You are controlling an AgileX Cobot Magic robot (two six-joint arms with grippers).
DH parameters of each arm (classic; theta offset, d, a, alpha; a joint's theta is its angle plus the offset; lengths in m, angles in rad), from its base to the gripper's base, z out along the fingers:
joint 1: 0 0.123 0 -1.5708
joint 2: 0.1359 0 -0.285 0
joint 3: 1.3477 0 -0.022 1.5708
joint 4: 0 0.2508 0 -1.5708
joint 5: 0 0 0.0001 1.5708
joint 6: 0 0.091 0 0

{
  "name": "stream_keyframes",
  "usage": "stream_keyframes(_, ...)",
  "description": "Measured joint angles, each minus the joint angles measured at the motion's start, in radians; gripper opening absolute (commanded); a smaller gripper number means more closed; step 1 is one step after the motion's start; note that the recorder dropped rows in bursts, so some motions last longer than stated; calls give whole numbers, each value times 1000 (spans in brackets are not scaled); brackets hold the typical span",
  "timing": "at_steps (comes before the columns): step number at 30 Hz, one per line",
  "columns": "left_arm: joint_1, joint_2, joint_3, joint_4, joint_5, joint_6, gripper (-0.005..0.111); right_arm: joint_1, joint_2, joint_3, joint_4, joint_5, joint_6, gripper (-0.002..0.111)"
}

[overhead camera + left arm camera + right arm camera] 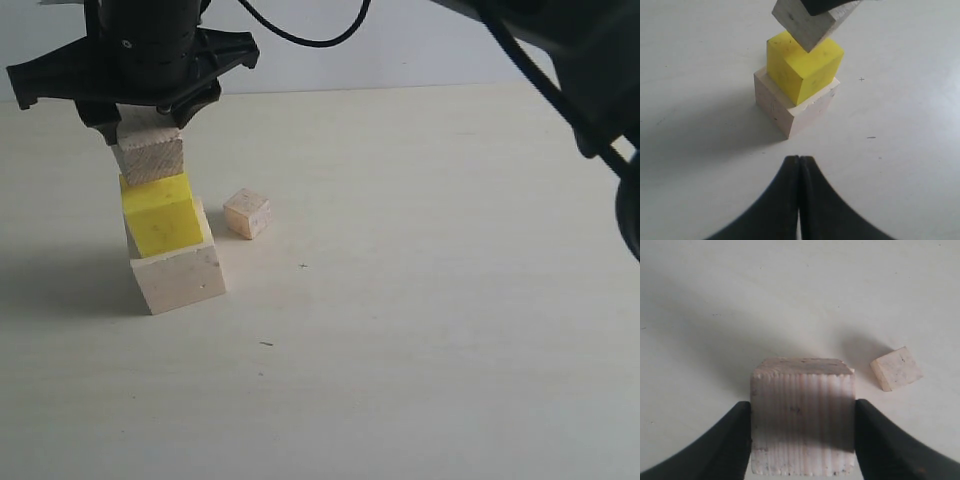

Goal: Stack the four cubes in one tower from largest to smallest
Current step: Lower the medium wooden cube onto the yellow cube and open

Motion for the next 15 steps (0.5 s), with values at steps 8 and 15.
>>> stream_keyframes(8, 0, 0, 0, 0, 0, 0, 0, 0, 26, 0, 0, -7, 0, 0)
stream_keyframes(15, 0, 0, 0, 0, 0, 0, 0, 0, 26, 0, -2, -7, 4, 1)
